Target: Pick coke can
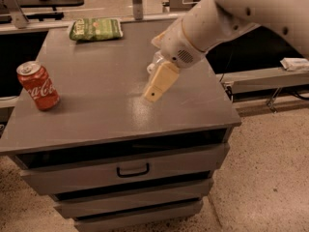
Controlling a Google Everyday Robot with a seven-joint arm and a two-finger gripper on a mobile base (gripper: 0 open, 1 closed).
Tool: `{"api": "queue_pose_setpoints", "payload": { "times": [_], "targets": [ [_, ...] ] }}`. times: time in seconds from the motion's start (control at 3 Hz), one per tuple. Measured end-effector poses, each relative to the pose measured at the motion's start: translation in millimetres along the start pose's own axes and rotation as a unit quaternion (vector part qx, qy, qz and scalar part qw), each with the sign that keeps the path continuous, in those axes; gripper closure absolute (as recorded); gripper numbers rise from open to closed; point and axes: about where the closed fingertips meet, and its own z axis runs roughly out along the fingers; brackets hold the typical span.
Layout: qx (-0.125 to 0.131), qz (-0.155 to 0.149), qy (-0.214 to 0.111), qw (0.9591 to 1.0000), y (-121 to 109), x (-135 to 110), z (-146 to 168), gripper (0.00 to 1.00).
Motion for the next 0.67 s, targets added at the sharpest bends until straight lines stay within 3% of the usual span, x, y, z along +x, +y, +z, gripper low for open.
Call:
{"api": "queue_pose_setpoints", "payload": {
  "times": [0.33, 0.67],
  "targets": [
    [-0.005, 0.005, -0.090, 0.9959, -18, -52, 41, 0.00],
    [-0.057, 0.006, -0.207, 0.9768, -16, -115, 91, 0.00]
  ]
}}
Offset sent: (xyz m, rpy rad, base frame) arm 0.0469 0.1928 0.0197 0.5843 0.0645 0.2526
